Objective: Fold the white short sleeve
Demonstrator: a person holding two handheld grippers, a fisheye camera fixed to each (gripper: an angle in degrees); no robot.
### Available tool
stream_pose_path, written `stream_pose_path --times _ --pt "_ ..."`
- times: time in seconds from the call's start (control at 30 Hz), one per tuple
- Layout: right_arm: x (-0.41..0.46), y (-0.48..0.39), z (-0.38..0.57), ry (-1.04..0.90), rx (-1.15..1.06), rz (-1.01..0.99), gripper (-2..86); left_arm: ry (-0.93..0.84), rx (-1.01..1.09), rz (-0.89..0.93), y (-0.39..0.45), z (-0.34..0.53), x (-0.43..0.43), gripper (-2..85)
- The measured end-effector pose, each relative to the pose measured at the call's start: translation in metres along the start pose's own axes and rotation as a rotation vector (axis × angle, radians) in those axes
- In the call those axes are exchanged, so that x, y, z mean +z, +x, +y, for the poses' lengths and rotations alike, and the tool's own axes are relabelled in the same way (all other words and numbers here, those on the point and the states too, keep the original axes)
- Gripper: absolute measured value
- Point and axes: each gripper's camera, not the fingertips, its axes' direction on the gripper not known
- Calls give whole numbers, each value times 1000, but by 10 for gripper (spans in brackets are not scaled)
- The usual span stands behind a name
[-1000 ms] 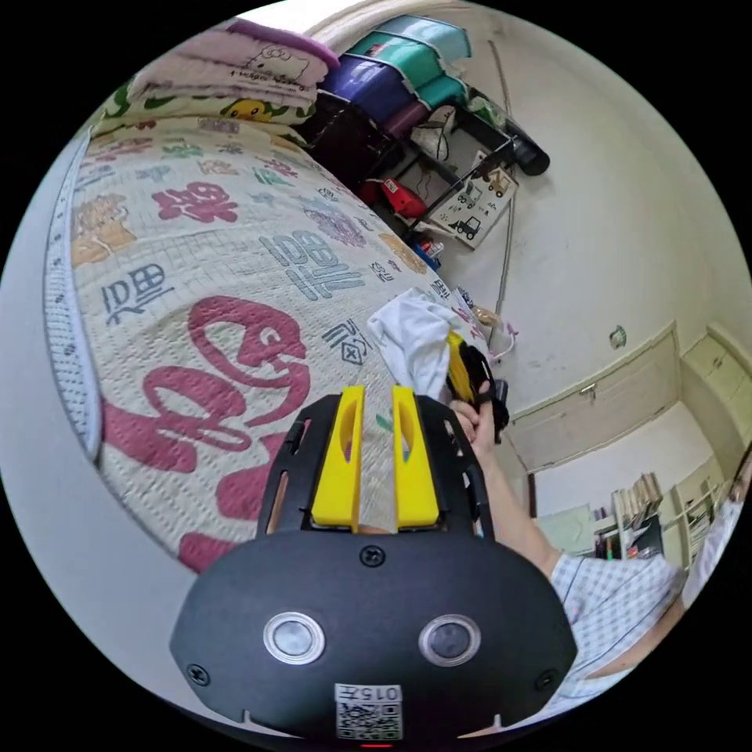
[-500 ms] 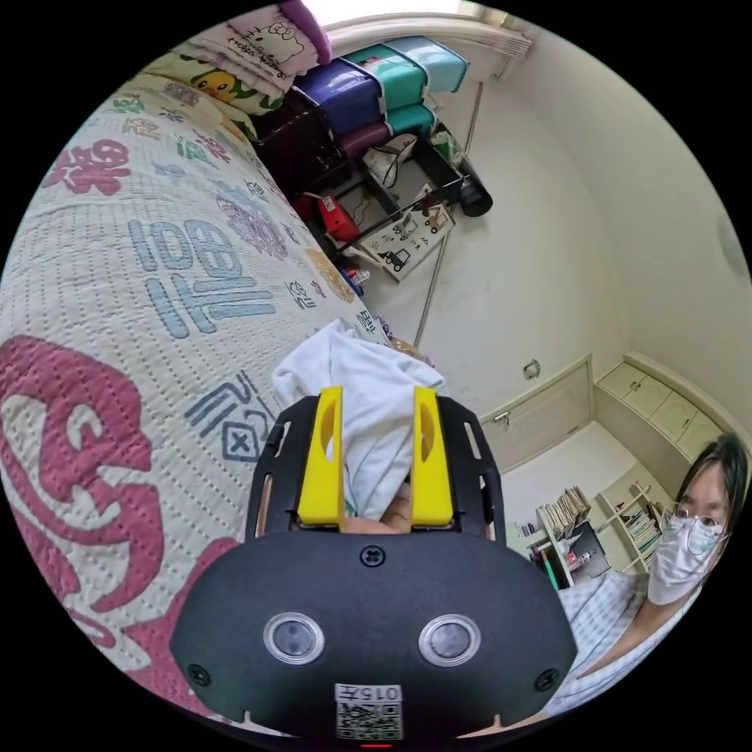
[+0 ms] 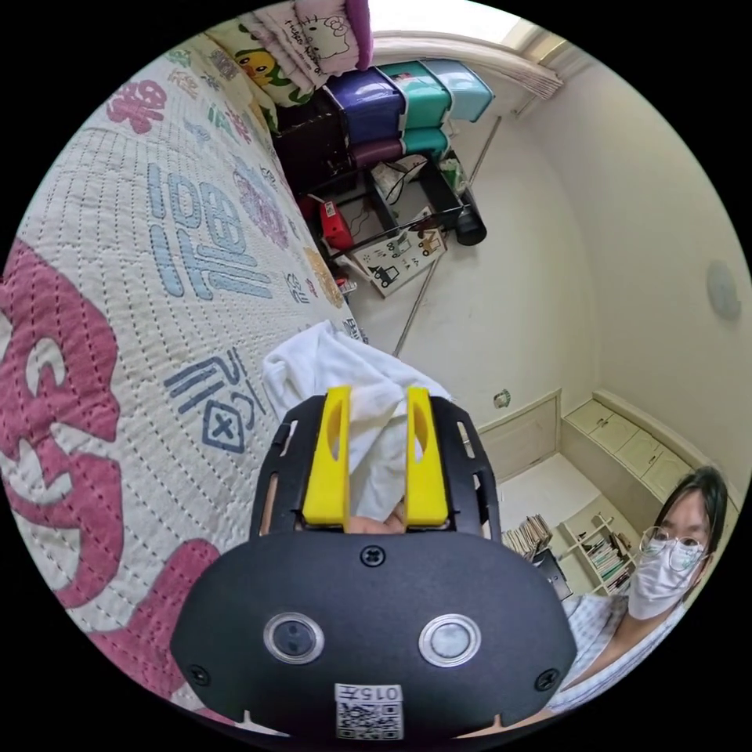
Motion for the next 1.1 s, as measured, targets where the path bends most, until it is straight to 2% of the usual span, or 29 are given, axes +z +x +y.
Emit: stream_pose_path --times 0.17,0.27,0.37,0.43,0.53,0.6,0.73,0.83,0.9,1.03,1.1 --pt "14 -32 6 -2 11 -1 -8 20 16 -65 6 25 -17 24" --pt "14 -53 7 32 77 -87 -8 51 51 -77 27 48 -40 10" --pt "-3 -130 -9 91 -38 -16 -9 44 145 -93 62 71 -71 4" --pt "-10 -186 -27 58 -136 29 -9 57 194 -69 88 88 -95 3" --pt "-25 -285 -46 50 -292 109 -9 86 222 21 133 128 -148 1" --pt "-35 -353 -49 65 -372 129 -9 128 305 -11 177 167 -209 1" --pt "-34 -422 -29 107 -378 93 -9 215 389 -85 232 238 -323 -1" --pt "-14 -461 5 73 -369 66 -10 293 465 -235 276 315 -422 -1" --pt "6 -481 41 49 -347 -64 -10 383 512 -347 307 385 -497 -1" --pt "40 -504 98 26 -302 -215 -10 574 534 -429 341 494 -594 -2" --pt "61 -513 133 4 -273 -284 -10 724 549 -436 354 565 -649 -2"
